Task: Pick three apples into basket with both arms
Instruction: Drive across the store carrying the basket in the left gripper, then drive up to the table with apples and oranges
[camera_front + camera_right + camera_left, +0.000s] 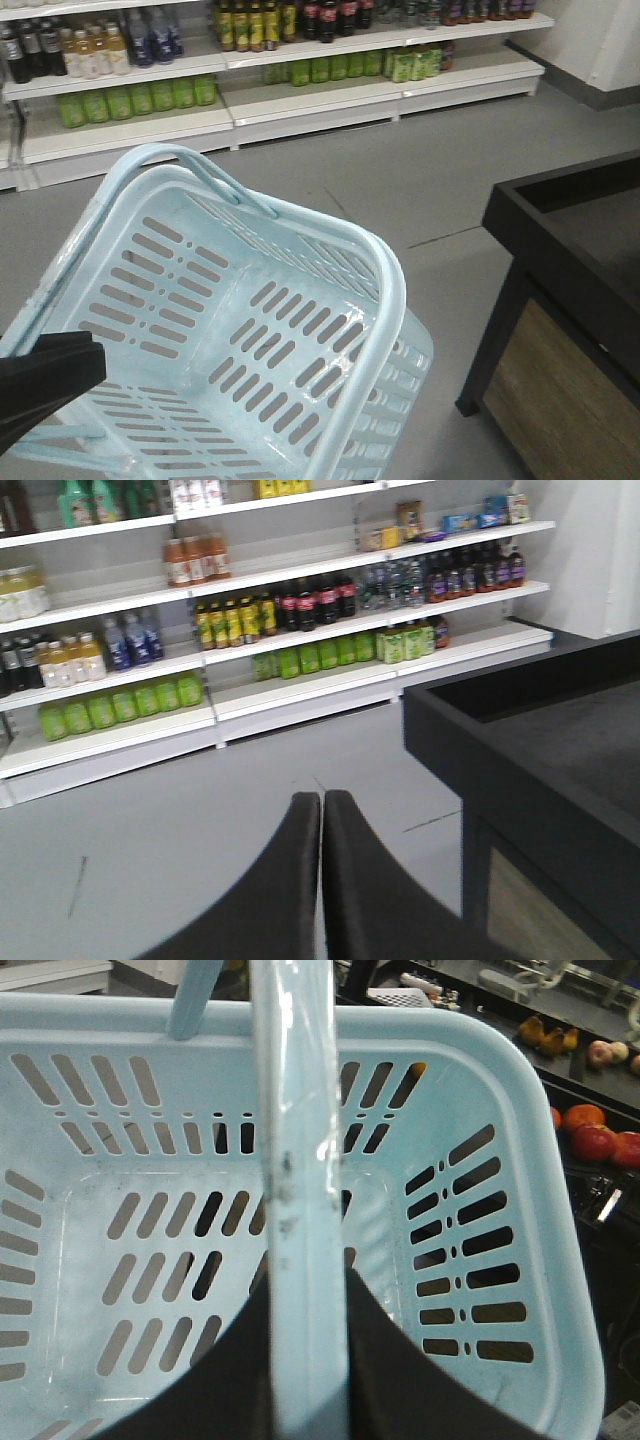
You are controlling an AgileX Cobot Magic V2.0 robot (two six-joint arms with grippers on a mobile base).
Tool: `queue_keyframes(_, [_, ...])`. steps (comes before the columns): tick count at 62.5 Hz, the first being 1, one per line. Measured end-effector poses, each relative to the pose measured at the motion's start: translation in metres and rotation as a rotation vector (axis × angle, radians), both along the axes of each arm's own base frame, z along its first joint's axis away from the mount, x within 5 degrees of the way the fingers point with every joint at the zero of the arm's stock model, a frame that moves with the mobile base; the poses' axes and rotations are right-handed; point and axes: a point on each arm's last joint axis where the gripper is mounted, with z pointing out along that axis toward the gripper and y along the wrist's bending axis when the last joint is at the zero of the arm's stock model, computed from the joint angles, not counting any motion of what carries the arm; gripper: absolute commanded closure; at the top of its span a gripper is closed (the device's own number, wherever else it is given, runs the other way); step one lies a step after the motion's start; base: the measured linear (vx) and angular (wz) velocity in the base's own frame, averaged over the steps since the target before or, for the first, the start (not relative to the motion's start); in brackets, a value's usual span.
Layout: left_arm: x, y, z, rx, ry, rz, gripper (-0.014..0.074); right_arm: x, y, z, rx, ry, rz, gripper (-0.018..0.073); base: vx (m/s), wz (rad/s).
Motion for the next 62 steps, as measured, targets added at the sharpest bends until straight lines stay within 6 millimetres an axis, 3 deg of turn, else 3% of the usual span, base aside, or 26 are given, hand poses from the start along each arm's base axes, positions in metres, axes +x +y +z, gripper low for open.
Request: queue_keyframes(62, [0.0000, 0.0000, 0.0000, 0.000, 0.000, 0.000, 0.0603, 0.0000, 0.0000, 0.0001, 0.000, -0.001, 0.000, 0.0565, 0.14, -0.60])
